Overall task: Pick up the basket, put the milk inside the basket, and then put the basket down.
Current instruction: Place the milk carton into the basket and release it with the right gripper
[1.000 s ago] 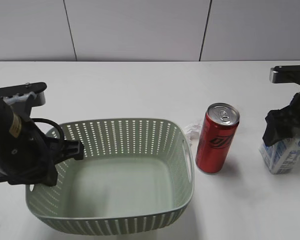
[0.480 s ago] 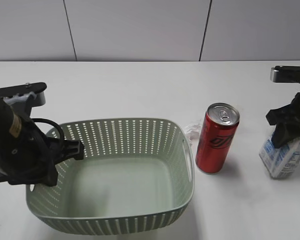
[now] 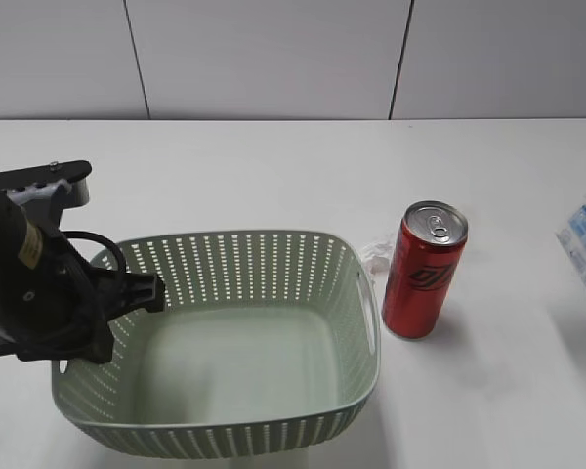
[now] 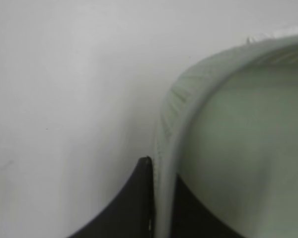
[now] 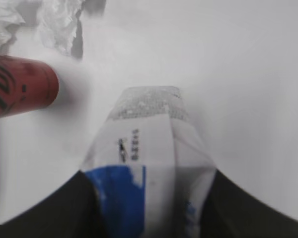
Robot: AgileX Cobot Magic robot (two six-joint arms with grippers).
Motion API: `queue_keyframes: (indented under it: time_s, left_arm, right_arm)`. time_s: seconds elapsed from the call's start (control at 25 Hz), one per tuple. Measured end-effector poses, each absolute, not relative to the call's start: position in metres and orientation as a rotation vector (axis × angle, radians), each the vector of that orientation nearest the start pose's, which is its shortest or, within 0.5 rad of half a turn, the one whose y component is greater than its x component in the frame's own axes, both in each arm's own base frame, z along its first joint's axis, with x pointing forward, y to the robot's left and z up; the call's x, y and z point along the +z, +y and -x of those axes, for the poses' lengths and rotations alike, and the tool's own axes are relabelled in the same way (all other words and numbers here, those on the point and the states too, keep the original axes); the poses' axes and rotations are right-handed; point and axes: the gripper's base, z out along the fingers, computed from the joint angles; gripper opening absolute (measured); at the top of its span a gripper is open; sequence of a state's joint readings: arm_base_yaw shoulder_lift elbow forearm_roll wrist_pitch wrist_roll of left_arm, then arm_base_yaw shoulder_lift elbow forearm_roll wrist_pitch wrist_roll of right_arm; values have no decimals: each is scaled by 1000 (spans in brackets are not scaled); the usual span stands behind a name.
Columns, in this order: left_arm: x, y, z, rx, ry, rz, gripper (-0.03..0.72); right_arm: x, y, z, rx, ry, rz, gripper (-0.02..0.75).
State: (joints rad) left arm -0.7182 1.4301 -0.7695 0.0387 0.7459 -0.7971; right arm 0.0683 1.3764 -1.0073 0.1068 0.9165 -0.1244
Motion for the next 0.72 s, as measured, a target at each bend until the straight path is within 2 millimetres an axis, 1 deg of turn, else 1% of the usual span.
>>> queue_keyframes:
  time_s: [0.12,0.2,0.32,0.52,0.64,0.72]
  left_arm:
    - [202,-159,-185,-222,2929,78,-2]
    - [202,-159,-185,-222,2927,76,-2]
    - [202,-159,-185,-221,2925,74,-2]
    - [203,-159,-186,-225,2922,74,-2]
    - [203,-159,-186,-229,2918,74,-2]
    - [203,-159,-186,-234,2914,73,-2]
  right_arm:
    - [299,31,-244,129,2679,234,314]
    - [310,44,-232,153,2631,308,314]
    - [320,71,-217,218,2578,436,314]
    - [329,120,-197,359,2517,635,314]
    - [340,151,-190,441,2430,753,314]
    - [344,172,-186,485,2385,829,313]
